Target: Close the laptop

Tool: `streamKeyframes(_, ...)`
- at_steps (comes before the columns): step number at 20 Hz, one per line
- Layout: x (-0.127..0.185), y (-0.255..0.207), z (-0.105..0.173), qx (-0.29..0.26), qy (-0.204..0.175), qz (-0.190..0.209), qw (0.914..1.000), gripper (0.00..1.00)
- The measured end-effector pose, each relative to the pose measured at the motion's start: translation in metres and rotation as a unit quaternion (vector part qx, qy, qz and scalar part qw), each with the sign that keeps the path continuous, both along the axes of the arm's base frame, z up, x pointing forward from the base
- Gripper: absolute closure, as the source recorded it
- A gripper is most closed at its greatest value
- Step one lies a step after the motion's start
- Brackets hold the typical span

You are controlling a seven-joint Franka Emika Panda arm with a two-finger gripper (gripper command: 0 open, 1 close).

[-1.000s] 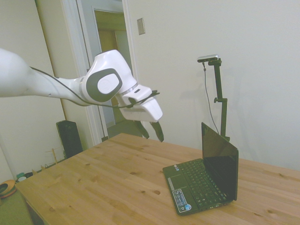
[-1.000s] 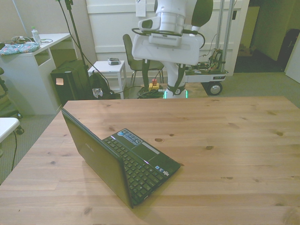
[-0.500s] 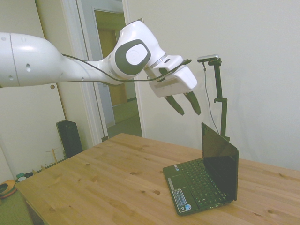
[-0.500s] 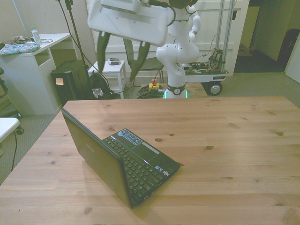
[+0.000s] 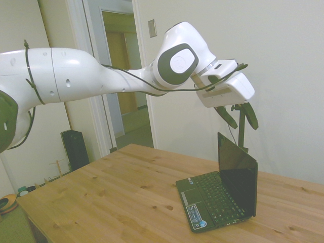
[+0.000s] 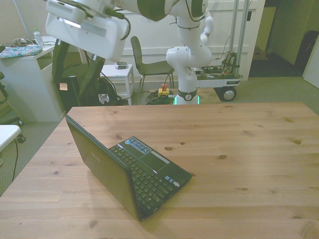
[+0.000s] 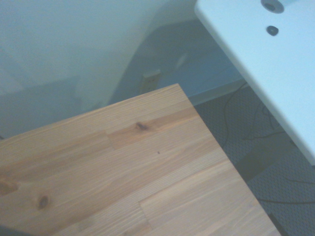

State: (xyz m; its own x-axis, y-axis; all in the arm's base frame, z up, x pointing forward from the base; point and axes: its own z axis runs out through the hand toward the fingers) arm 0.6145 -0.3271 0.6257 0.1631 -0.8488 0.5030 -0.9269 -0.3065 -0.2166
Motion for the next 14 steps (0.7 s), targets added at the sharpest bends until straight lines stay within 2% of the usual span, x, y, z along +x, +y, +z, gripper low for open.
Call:
streamKeyframes(9,0.02,-0.058,-0.03,0.044,0.006,-0.032,0.9985,0.0)
streamKeyframes(10,0.024,-0.06,-0.03,0.047,0.007,-0.033,0.9983,1.0)
streamKeyframes(14,0.04,-0.057,-0.034,0.054,0.007,-0.028,0.9981,1.0)
